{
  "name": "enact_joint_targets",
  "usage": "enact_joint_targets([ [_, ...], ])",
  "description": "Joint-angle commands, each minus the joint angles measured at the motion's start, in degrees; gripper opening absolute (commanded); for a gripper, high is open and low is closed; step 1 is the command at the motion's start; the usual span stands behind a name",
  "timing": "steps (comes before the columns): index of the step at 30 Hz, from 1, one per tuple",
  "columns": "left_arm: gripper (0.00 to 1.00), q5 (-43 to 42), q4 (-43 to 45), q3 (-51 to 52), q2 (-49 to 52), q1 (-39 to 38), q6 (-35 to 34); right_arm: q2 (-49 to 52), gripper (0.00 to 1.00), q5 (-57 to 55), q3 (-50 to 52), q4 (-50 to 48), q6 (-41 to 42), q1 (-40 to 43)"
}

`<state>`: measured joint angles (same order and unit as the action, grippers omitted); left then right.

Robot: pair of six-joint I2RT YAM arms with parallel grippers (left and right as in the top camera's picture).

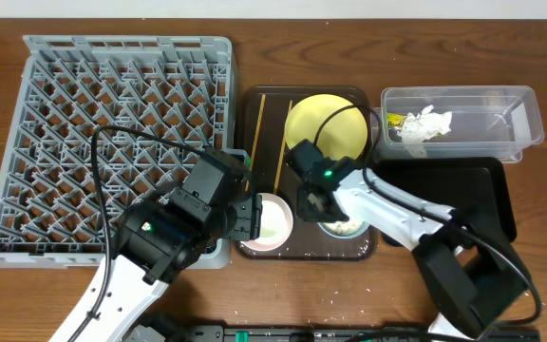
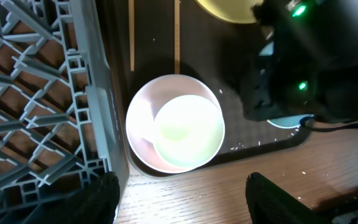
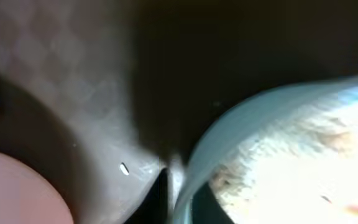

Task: Sort waste into correct bins and load items into the dishwasher
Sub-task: 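Grasp the light-blue bowl rim with the right gripper, then tip the blue bowl over the black tray to dump rice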

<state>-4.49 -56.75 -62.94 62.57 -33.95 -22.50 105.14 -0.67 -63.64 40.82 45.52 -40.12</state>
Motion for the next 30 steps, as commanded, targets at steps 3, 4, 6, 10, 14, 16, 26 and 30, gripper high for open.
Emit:
enact_joint_targets([
  [3,0.67,0.68,-0.22,-0.35,-0.20,0.20,0.11,0.35,0.01,0.04,-2.86,2.23,-0.63,-0.02],
  [4,0.67,0.68,-0.20,-0.35,-0.20,0.20,0.11,-0.11,0.01,0.07,-3.85,3.48,-1.22,0.11],
  [6,0.67,0.68,-0.20,-0.35,-0.20,0.20,0.11,-1.44,0.01,0.98,-6.21,6.62,-3.50,0.85],
  [10,0.68,0.70,-0.20,-0.35,-0.20,0.20,0.11,-5.79,0.01,7.58,-8.57,11.37,-8.72,5.86],
  [14,0.71,0.72,-0.17,-0.35,-0.20,0.20,0.13,-7.93,0.01,19.71,-8.57,10.82,-17.16,12.15],
  [16,0.72,0.72,-0.17,-0.35,-0.20,0.20,0.13,-8.26,0.01,29.53,-8.57,10.14,-24.26,17.53],
  [26,0.72,0.72,-0.17,-0.35,-0.20,0.20,0.11,-8.26,0.01,60.24,-3.52,13.40,-40.85,44.61],
  [30,0.72,0.72,-0.17,-0.35,-0.20,0.20,0.11,-8.24,0.01,69.77,4.15,10.12,-41.92,53.44],
])
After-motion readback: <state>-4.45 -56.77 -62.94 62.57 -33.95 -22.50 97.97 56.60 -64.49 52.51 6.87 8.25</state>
